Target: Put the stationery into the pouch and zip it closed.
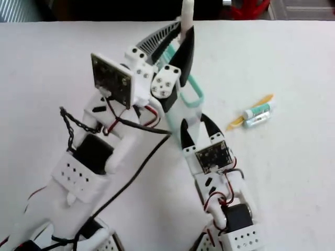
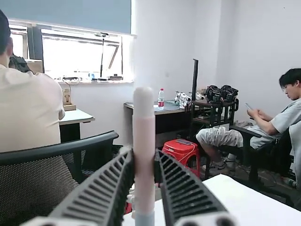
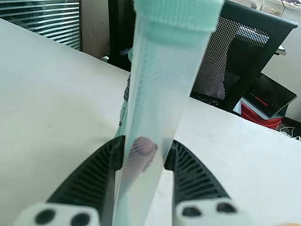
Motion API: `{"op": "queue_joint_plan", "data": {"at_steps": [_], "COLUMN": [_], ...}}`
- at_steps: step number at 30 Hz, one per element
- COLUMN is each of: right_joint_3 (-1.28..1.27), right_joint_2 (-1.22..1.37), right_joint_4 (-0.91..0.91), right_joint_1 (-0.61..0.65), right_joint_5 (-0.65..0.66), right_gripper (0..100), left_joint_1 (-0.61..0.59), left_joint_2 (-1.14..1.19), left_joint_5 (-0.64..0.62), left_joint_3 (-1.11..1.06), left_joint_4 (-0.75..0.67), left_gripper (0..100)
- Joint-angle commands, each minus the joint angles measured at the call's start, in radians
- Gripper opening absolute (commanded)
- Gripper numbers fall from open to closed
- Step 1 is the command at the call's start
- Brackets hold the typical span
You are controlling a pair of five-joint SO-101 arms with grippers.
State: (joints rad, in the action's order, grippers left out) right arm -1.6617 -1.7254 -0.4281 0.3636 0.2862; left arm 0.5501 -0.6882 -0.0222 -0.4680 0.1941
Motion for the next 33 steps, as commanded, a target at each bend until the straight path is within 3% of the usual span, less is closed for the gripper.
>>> {"op": "queue_joint_plan", "data": {"at_steps": [1,18,22,27,33], "right_joint_3": [-0.011,-0.011,-0.011,-0.011,-0.009], "right_joint_2": [0.013,0.013,0.013,0.013,0.013], "right_joint_4": [0.005,0.005,0.005,0.005,0.005], "right_joint_1": [-0.004,-0.005,-0.005,-0.019,-0.019], "right_joint_5": [0.009,0.012,0.014,0.011,0.009], "right_gripper": [1.9,1.9,1.9,1.9,2.1], "left_joint_1": [-0.016,-0.056,-0.05,-0.051,-0.05], "left_joint_2": [0.001,0.134,0.081,0.022,0.018], "left_joint_5": [-0.038,-0.04,-0.046,-0.184,-0.109], "left_joint_3": [0.046,0.038,0.015,0.025,0.04], "left_joint_4": [0.002,-0.084,-0.012,0.089,0.118], "left_gripper": [3,3,9,15,15]}}
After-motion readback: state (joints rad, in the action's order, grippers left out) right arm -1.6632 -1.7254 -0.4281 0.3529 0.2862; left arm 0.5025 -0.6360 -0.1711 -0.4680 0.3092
